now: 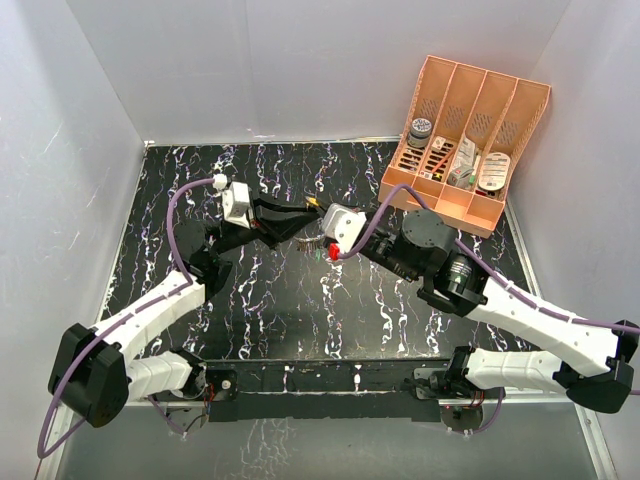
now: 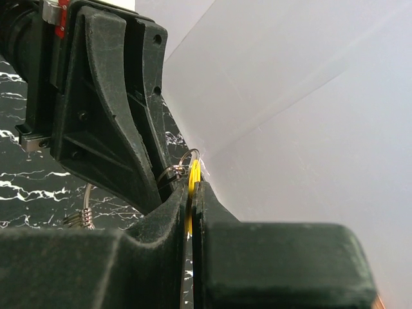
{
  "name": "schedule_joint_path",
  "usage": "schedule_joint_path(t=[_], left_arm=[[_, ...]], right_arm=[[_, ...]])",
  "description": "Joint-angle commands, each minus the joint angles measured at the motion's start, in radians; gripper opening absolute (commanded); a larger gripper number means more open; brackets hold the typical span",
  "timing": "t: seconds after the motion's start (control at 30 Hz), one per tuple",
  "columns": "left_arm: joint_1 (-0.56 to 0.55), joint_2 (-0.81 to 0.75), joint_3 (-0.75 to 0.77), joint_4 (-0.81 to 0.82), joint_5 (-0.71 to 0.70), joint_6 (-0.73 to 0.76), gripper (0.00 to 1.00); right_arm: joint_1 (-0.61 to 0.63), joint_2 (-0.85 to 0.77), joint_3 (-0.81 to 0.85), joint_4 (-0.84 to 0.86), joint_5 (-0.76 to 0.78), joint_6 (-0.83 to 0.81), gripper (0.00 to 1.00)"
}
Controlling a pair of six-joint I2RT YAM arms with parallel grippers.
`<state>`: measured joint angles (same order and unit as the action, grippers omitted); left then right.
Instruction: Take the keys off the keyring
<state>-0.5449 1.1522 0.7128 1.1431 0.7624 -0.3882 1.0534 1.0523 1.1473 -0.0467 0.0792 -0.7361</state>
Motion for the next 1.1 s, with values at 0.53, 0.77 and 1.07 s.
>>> schedule_joint_path(t=[0.53, 0.77, 1.07], left_arm=[[0.006, -0.071, 0.085, -0.025, 0.063, 0.079, 0.00], [0.005, -0.070, 0.116, -0.040, 0.066, 0.115, 0.00], [0.006, -0.041, 0.171, -0.064, 0.115, 0.131, 0.00]], right_arm=[[0.002, -0.026, 0.025, 0.036, 0.089, -0.045, 0.00], [0.002, -0.017, 0.043, 0.002, 0.076, -0.048, 0.00], [0.002, -0.006, 0.055, -0.028, 0.078, -0.075, 0.00]])
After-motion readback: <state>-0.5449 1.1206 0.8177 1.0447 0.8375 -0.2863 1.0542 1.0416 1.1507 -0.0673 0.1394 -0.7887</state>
